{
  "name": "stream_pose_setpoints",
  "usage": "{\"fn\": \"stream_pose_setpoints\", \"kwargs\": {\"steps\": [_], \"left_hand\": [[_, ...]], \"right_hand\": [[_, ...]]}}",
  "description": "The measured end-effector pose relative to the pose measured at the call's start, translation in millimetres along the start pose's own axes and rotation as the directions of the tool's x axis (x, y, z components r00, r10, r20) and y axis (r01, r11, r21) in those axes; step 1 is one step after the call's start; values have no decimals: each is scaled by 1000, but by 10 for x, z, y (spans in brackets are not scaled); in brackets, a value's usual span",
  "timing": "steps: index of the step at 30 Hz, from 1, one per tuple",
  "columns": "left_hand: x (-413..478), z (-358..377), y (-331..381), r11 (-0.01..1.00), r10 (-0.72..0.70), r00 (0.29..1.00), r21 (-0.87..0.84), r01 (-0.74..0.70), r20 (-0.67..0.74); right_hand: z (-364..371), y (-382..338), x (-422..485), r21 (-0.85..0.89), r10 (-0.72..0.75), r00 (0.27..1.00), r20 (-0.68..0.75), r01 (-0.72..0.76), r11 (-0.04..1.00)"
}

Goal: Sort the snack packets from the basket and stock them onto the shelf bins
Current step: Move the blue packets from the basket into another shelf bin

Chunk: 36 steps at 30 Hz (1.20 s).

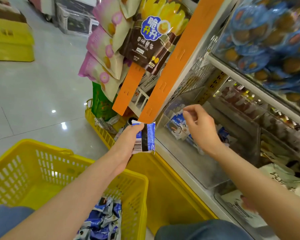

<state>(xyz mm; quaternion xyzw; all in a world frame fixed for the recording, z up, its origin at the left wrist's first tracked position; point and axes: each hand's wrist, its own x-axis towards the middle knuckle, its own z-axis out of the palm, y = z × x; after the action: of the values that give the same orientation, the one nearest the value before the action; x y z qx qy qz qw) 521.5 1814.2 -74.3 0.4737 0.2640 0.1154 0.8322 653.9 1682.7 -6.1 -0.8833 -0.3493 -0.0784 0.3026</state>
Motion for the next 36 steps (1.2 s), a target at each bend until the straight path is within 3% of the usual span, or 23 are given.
{"fn": "stream_pose_setpoints", "kwargs": {"steps": [3,5,7,11,14,17,19,23,28,32,36], "left_hand": [[-88,-15,-44,1000,0,1000,27,0,-7],[-185,-23,-53,998,12,1000,66,-13,20],[-254,-41,-67,996,40,998,75,-43,49],[-385,-72,-52,981,51,995,180,-66,90],[-489,-67,-48,999,32,989,6,-33,141],[-550,-90,0,981,22,996,-195,-4,90],[-540,-123,27,971,13,999,-240,-3,40],[-550,-109,43,984,76,995,-167,-65,59],[-573,-87,7,996,39,990,-85,-28,138],[-573,-77,-32,997,-24,993,-67,32,116],[-547,-47,-64,987,148,983,55,-154,106]], "right_hand": [[46,-345,-443,87,-108,963,248,89,992],[145,-501,-657,211,-65,927,370,-16,977],[260,-578,-753,285,-24,944,329,-75,956],[406,-620,-792,193,-77,986,145,48,980],[516,-619,-915,90,-225,959,169,213,973],[562,-630,-1023,138,-276,938,210,251,958],[524,-650,-1051,202,-255,948,191,217,955],[351,-626,-998,205,-118,985,129,90,975],[216,-656,-948,354,35,934,357,-169,920],[140,-629,-956,345,40,910,413,-197,918],[5,-520,-884,349,34,916,399,-186,918]]}}
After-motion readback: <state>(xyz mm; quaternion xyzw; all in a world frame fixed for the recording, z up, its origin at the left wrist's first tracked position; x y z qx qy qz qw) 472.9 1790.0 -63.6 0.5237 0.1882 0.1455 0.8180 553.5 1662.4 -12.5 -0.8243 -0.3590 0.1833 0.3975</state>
